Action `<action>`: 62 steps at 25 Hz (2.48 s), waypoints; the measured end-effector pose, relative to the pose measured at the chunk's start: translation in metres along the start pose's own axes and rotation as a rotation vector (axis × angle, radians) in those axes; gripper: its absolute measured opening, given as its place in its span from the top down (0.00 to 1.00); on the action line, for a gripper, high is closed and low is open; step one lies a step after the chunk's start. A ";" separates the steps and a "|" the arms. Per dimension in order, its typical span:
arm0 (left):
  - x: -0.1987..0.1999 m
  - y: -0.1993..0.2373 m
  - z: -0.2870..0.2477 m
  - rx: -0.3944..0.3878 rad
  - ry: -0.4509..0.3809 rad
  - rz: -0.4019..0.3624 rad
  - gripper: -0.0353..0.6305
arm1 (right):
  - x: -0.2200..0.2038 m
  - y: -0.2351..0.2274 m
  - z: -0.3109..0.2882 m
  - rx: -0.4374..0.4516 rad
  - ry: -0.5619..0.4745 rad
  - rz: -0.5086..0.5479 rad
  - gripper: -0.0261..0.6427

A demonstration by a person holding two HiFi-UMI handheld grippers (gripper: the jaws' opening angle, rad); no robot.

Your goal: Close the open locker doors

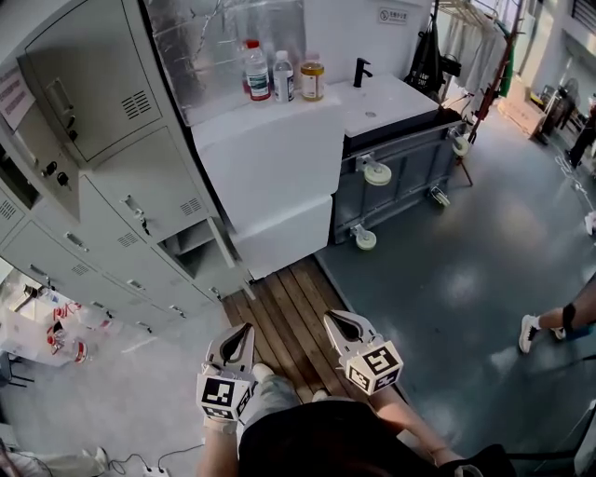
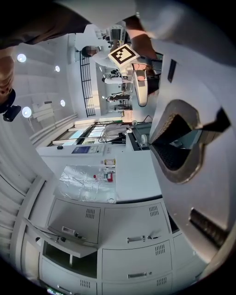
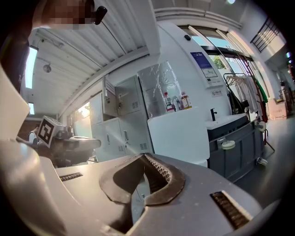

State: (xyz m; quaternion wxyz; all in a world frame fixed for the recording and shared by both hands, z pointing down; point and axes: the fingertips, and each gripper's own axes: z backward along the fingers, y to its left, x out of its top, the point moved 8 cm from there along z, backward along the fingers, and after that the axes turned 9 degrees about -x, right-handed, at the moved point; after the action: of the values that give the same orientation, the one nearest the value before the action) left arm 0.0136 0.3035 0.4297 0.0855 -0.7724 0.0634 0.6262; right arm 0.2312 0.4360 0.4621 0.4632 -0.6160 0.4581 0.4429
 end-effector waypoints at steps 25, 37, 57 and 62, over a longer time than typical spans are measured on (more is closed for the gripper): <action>-0.027 0.238 -0.007 -0.020 0.089 0.007 0.92 | -0.010 0.086 -0.277 0.116 0.205 0.036 0.92; -0.036 0.284 -0.056 0.070 0.226 0.044 0.92 | -0.066 0.041 -0.393 0.274 0.410 0.018 0.90; -0.051 0.309 -0.078 0.314 0.333 0.138 0.92 | -0.143 0.061 -0.487 0.575 0.665 -0.029 0.71; -0.057 0.313 -0.068 0.357 0.360 0.147 0.92 | -0.146 0.086 -0.497 0.640 0.674 0.005 0.69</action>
State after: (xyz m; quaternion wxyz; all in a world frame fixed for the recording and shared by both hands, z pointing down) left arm 0.0024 -0.0169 0.4822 0.1620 -0.8374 0.2431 0.4621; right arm 0.1806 -0.0396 0.6782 0.4542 -0.5504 0.6983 0.0555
